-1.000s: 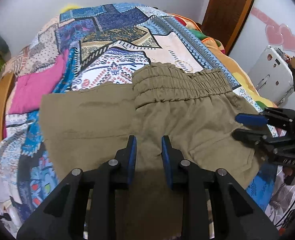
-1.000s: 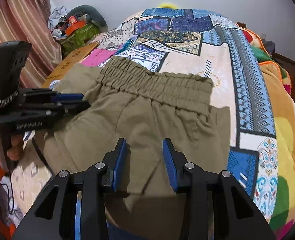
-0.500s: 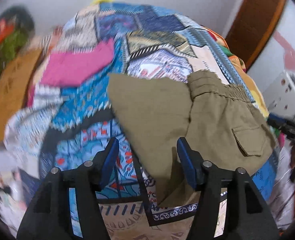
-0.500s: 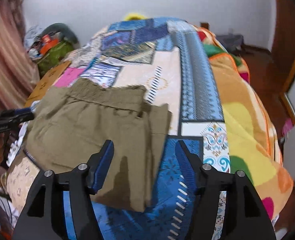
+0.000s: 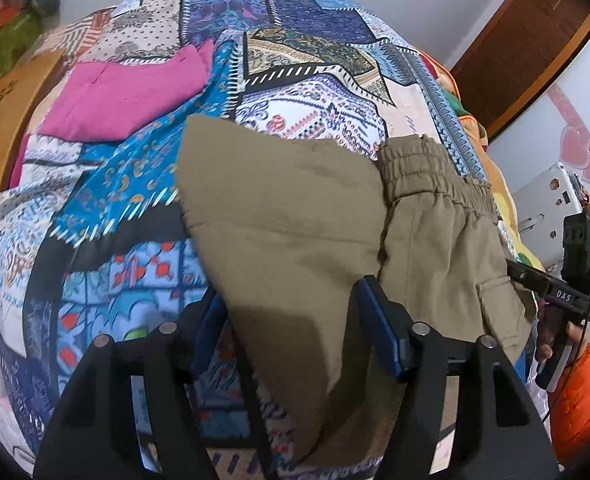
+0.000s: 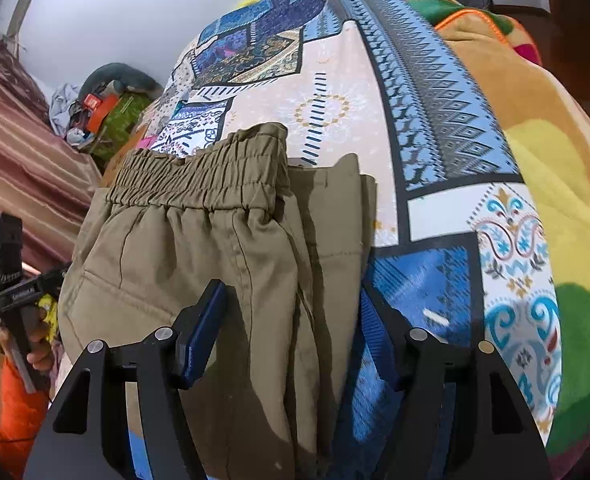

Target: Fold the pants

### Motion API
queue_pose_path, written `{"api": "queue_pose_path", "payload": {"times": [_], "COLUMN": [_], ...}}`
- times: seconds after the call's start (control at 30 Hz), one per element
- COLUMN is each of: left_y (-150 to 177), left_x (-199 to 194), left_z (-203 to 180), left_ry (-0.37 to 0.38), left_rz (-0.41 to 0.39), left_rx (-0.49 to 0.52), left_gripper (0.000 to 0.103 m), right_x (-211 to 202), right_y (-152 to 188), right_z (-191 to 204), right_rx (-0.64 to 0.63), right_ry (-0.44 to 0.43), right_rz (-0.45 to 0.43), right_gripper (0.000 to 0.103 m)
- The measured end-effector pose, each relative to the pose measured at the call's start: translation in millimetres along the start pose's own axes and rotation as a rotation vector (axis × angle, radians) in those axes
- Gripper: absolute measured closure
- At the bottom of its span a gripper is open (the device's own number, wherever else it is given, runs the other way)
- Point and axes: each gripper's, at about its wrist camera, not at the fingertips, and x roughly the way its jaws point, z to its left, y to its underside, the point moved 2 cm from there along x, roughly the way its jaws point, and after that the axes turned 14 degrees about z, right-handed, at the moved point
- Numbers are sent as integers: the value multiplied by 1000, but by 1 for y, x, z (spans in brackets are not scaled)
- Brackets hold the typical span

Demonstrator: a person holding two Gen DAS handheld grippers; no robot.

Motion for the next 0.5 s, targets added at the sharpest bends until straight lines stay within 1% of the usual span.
{"api": "queue_pose_path", "payload": {"times": [0.07,0.13,0.17,0.2,0.23,0.27,0.3,0.37,0.4,0.43,0.47,0.5], "left_y": [-4,-8,-8,-8,-8,-9,-9,-10,-10,-10,-10,-10], "left_x": [1,3,3,3,3,3,2,2,2,2,2,1], "left_z": [-3,-6,-8,-10,-13,-15,-16,-15,-14,-13,-13,-14], "left_ry": [4,-1,-12,-24,-34,-37,-45,-62,-66,-76,-82,-90], "left_rz": [-4,-9,-13,-16,-20,-23,-29,-31,-33,-34,-34,-37], "left_rx": [0,-7,0,9,17,21,19,2,-8,-19,-22,-22], "left_gripper": [39,39,42,48,51,58,64,68,73,75,78,82], "right_x": [3,4,3,3,2,2,2,0,-1,-4,-6,-7], "right_y": [-2,-4,-4,-4,-4,-4,-5,-5,-5,-5,-5,-7], "right_z": [-1,-2,-2,-1,0,2,4,6,8,11,13,15], "right_rx": [-3,4,1,-3,-8,-17,-24,-36,-47,-59,-70,-77], "right_ry": [-5,-20,-25,-26,-26,-25,-21,1,20,44,61,73], "right_rz": [-1,-1,-2,-2,-3,-5,-6,-17,-26,-43,-58,-67], "right_gripper": [41,46,48,54,60,63,68,76,83,87,88,90]}}
